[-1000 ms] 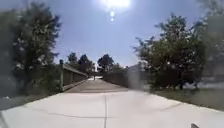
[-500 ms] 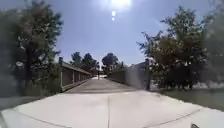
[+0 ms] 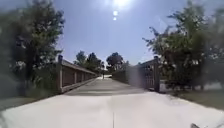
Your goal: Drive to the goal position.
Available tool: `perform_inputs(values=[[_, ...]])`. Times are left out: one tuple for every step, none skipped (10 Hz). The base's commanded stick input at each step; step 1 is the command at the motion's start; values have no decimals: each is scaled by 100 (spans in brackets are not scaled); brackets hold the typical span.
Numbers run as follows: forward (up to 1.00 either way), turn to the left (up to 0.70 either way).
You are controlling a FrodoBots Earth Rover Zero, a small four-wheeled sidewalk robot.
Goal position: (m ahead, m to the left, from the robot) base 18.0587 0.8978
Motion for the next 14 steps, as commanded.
perform_inputs(values=[[70,0],[70,0],[70,0],[70,0],[70,0],[70,0],[70,0],[70,0],[70,0],[70,0],[70,0],[70,0],[70,0],[70,0]])
